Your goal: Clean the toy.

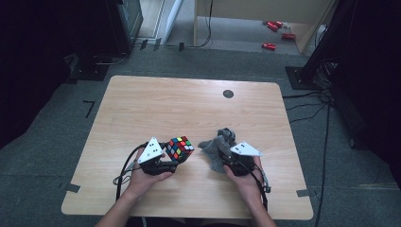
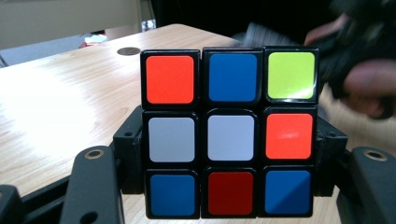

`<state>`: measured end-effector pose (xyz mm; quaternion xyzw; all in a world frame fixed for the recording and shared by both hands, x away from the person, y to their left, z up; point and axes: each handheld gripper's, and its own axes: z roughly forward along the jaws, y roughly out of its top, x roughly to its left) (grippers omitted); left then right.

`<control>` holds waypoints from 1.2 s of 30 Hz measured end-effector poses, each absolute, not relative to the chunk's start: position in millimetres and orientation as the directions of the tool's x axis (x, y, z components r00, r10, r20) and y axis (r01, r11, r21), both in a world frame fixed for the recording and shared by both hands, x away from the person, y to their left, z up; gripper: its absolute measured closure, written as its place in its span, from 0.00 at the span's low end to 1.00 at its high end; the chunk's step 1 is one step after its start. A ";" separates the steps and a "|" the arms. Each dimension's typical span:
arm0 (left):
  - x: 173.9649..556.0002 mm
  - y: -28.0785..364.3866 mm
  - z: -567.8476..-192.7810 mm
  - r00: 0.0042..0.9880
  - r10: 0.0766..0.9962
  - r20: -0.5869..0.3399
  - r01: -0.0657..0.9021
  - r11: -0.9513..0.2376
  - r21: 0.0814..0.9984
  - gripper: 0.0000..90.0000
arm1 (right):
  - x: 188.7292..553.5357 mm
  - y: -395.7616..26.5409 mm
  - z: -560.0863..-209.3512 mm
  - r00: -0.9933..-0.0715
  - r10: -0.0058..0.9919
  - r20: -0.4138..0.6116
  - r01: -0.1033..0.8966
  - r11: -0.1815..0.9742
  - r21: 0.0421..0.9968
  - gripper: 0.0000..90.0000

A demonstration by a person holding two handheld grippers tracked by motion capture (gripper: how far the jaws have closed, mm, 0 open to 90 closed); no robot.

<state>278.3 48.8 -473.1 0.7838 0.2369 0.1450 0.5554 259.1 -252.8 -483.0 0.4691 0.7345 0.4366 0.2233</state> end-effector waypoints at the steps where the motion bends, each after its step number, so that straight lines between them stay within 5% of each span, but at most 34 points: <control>1: 277.4 47.1 -473.6 0.850 0.526 -0.021 0.200 -0.286 0.937 0.38 | 255.2 -251.6 -473.5 -0.478 0.872 0.102 0.461 0.150 0.875 0.78; 7: 268.7 33.0 -475.3 0.882 0.469 0.043 0.141 -0.350 0.926 0.38 | 226.4 -228.6 -424.9 -0.610 0.776 0.161 0.304 0.042 0.952 0.78; 11: 258.0 24.0 -471.6 0.908 0.411 0.080 0.077 -0.352 0.933 0.38 | 217.6 -208.3 -419.4 -0.671 0.718 0.184 0.304 0.040 0.952 0.78; 21: 259.6 35.7 -458.3 0.912 0.408 0.042 0.082 -0.280 0.956 0.38 | 242.0 -233.6 -456.0 -0.512 0.817 0.266 0.476 0.012 0.879 0.78; 29: 254.1 24.1 -462.6 0.919 0.389 0.064 0.074 -0.329 0.941 0.38 | 216.6 -210.2 -422.5 -0.639 0.739 0.213 0.327 0.011 0.945 0.78; 36: 257.8 38.8 -455.3 0.924 0.382 -0.015 0.101 -0.208 0.973 0.38 | 234.2 -224.8 -444.3 -0.549 0.782 0.294 0.444 -0.024 0.895 0.78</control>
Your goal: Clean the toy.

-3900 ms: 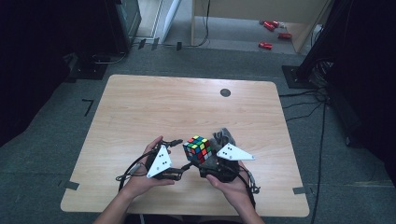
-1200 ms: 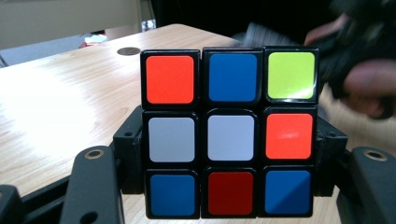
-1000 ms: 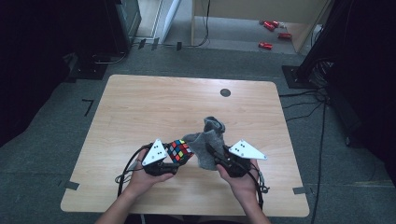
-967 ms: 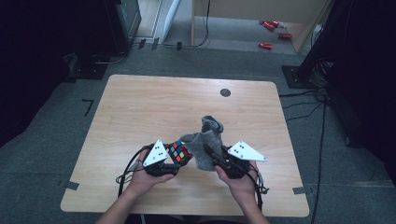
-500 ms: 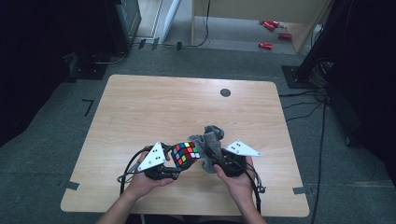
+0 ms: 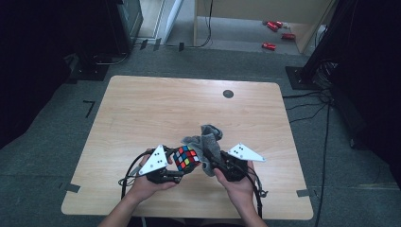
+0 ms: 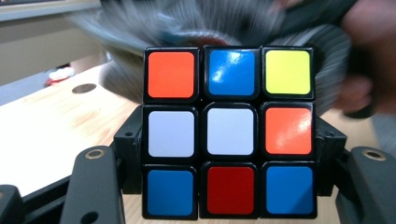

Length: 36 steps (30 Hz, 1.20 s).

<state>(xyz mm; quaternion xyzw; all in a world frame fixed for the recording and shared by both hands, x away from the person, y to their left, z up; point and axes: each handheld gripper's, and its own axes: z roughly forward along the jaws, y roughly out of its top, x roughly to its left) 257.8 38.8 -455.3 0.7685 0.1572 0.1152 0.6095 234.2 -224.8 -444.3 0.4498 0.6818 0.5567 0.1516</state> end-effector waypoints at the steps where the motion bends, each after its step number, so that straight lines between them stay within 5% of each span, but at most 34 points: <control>1: 258.7 39.4 -454.3 0.920 0.391 -0.008 0.099 -0.213 0.972 0.38 | 236.2 -228.5 -447.3 -0.531 0.793 0.298 0.458 -0.028 0.889 0.78; 6: 257.7 30.7 -462.1 0.908 0.415 0.055 0.087 -0.315 0.945 0.38 | 226.1 -228.0 -430.0 -0.572 0.751 0.330 0.396 -0.100 0.913 0.78; 11: 249.8 23.7 -456.6 0.920 0.385 0.075 0.054 -0.312 0.949 0.38 | 213.6 -205.1 -422.7 -0.651 0.717 0.249 0.332 -0.026 0.943 0.77; 16: 254.1 34.1 -453.2 0.924 0.381 0.023 0.075 -0.241 0.968 0.38 | 230.4 -223.5 -443.0 -0.535 0.795 0.285 0.415 -0.046 0.909 0.78; 19: 257.0 33.1 -454.3 0.912 0.407 0.057 0.073 -0.296 0.952 0.38 | 232.8 -232.7 -447.9 -0.503 0.796 0.335 0.444 -0.095 0.891 0.78; 24: 256.4 20.6 -463.0 0.904 0.419 0.088 0.096 -0.397 0.913 0.38 | 215.4 -213.1 -420.6 -0.615 0.748 0.249 0.330 -0.043 0.943 0.77; 27: 251.0 19.5 -458.7 0.916 0.391 0.085 0.071 -0.367 0.928 0.38 | 211.3 -197.6 -423.3 -0.632 0.760 0.151 0.298 0.058 0.953 0.77; 30: 253.0 28.9 -456.9 0.925 0.379 0.033 0.084 -0.288 0.954 0.38 | 220.9 -209.2 -437.9 -0.581 0.768 0.270 0.359 -0.055 0.932 0.77; 36: 262.0 38.0 -457.3 0.929 0.364 -0.070 0.149 -0.192 0.970 0.38 | 226.1 -230.4 -435.6 -0.513 0.801 0.308 0.392 -0.100 0.915 0.77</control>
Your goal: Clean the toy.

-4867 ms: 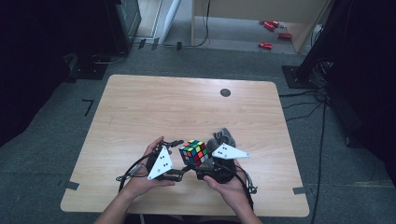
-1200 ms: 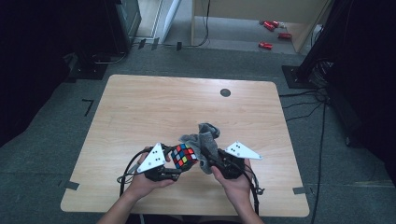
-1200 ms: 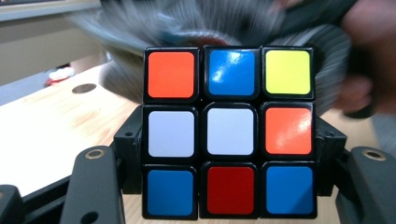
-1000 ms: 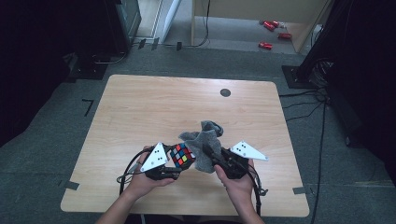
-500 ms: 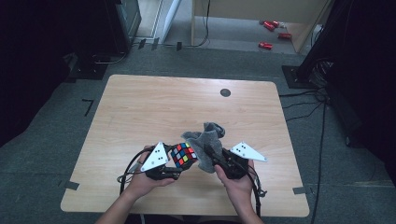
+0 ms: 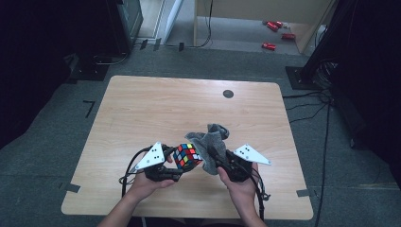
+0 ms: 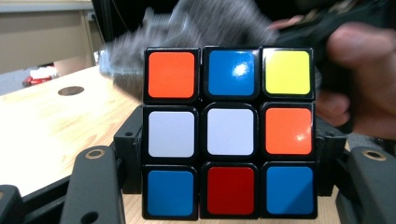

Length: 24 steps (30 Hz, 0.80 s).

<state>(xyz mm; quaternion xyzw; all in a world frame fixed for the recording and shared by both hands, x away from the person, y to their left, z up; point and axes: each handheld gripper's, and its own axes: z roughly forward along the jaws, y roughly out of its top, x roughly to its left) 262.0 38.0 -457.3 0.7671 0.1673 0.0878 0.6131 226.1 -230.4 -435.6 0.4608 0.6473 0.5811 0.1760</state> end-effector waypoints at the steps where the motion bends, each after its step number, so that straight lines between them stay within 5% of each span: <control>1: 262.2 36.9 -459.3 0.929 0.360 -0.083 0.161 -0.191 0.968 0.38 | 223.0 -228.1 -430.2 -0.536 0.790 0.298 0.366 -0.101 0.925 0.77; 6: 258.1 32.4 -457.2 0.938 0.337 -0.077 0.149 -0.196 0.969 0.38 | 212.0 -205.6 -420.2 -0.621 0.745 0.244 0.320 -0.043 0.947 0.75; 14: 269.0 50.1 -452.4 0.926 0.311 -0.215 0.239 -0.042 0.970 0.38 | 234.2 -233.1 -453.3 -0.493 0.805 0.330 0.451 -0.088 0.888 0.76; 19: 268.6 48.6 -457.8 0.921 0.317 -0.228 0.252 -0.037 0.967 0.38 | 221.1 -215.2 -433.6 -0.622 0.730 0.285 0.342 -0.075 0.937 0.78; 24: 268.7 51.9 -451.6 0.924 0.291 -0.247 0.257 0.005 0.966 0.38 | 229.0 -209.7 -453.0 -0.701 0.634 0.327 0.425 0.003 0.905 0.79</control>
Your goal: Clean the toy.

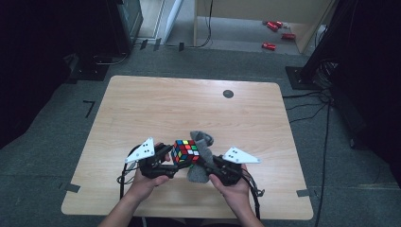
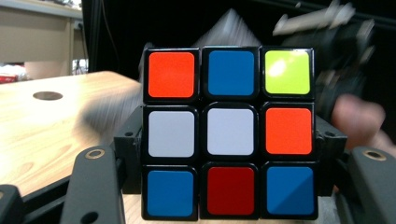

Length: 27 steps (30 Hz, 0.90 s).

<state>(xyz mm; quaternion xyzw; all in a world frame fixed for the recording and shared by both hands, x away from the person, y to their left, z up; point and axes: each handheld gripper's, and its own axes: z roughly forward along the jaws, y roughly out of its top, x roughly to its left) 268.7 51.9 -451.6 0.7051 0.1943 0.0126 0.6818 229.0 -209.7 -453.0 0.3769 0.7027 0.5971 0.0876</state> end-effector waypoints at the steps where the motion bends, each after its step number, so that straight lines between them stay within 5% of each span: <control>1: 269.0 52.4 -450.9 0.924 0.294 -0.245 0.255 0.005 0.967 0.38 | 229.8 -202.7 -460.5 -0.734 0.619 0.278 0.417 0.088 0.905 0.79; 6: 272.5 58.7 -449.2 0.914 0.307 -0.266 0.273 0.018 0.962 0.38 | 226.1 -187.1 -464.9 -0.785 0.619 0.017 0.246 0.287 0.926 0.80; 11: 275.0 58.8 -449.9 0.911 0.303 -0.281 0.293 0.007 0.956 0.38 | 226.7 -205.5 -454.5 -0.713 0.695 -0.089 0.100 0.228 0.969 0.80; 18: 277.0 60.5 -449.0 0.905 0.296 -0.305 0.317 0.005 0.948 0.38 | 219.2 -184.5 -469.7 -0.784 0.529 -0.324 -0.080 0.430 0.899 0.78; 21: 278.5 62.8 -448.7 0.901 0.296 -0.317 0.326 0.018 0.945 0.38 | 221.8 -187.8 -470.8 -0.778 0.530 -0.337 -0.073 0.456 0.887 0.78; 27: 277.2 55.2 -451.9 0.903 0.304 -0.303 0.326 -0.025 0.945 0.38 | 226.7 -204.8 -460.7 -0.725 0.647 -0.238 -0.035 0.310 0.950 0.78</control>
